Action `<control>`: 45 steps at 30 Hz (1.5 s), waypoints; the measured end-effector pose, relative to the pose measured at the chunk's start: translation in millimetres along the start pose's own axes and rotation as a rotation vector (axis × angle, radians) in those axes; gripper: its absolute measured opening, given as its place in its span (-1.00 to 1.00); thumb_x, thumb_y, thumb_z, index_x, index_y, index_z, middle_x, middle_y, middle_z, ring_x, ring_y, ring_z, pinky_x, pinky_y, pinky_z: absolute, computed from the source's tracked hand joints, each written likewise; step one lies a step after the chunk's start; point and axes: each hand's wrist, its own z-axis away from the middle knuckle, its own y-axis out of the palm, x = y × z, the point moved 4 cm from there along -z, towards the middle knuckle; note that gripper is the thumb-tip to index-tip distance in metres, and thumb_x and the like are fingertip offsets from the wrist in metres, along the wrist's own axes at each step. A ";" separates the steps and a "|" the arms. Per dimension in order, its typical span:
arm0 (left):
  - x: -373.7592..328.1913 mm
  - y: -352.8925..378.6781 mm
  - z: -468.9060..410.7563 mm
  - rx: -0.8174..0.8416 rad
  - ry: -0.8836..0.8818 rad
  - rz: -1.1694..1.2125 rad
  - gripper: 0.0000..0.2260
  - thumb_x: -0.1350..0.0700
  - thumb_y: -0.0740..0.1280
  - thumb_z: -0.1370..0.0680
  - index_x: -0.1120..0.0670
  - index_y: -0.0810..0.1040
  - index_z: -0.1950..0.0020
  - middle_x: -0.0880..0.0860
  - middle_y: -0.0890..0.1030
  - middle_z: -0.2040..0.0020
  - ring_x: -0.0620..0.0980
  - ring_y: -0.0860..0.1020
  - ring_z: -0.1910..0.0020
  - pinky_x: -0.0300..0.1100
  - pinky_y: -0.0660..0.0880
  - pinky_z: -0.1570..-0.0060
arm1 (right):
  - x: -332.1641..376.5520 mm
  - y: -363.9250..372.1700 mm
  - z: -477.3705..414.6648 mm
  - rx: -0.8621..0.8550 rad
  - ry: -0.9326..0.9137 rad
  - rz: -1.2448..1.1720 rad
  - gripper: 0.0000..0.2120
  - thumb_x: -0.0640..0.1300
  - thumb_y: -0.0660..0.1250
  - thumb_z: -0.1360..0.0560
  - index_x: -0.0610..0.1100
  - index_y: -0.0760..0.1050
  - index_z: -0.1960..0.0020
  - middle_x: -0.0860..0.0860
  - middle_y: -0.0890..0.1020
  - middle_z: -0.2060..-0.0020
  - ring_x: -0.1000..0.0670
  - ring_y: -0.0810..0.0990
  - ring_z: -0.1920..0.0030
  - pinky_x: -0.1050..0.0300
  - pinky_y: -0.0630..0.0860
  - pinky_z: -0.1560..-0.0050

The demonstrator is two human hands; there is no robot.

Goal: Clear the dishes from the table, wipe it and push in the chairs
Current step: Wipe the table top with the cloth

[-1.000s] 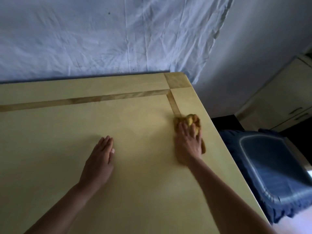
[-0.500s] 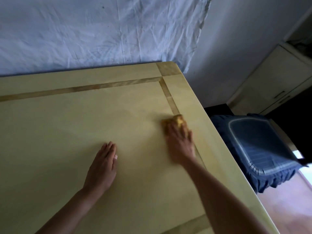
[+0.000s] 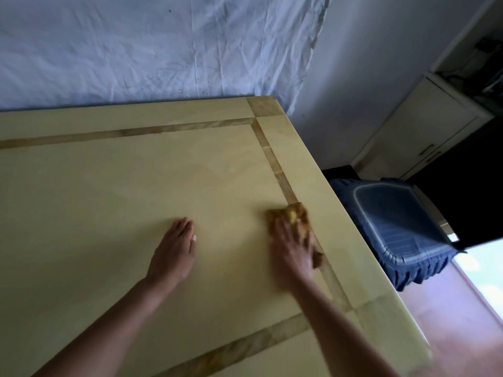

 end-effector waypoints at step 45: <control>-49.5 40.8 203.5 0.030 0.060 -0.009 -0.58 0.14 0.01 -0.65 0.20 0.14 -0.50 0.08 0.14 -0.53 -0.03 0.02 -0.54 -0.19 0.02 -0.47 | -130.2 29.9 206.5 -0.091 -0.042 0.083 -0.42 0.10 -0.15 -0.55 0.01 0.09 -0.55 0.10 0.17 -0.52 -0.10 0.05 -0.54 -0.15 -0.25 -0.47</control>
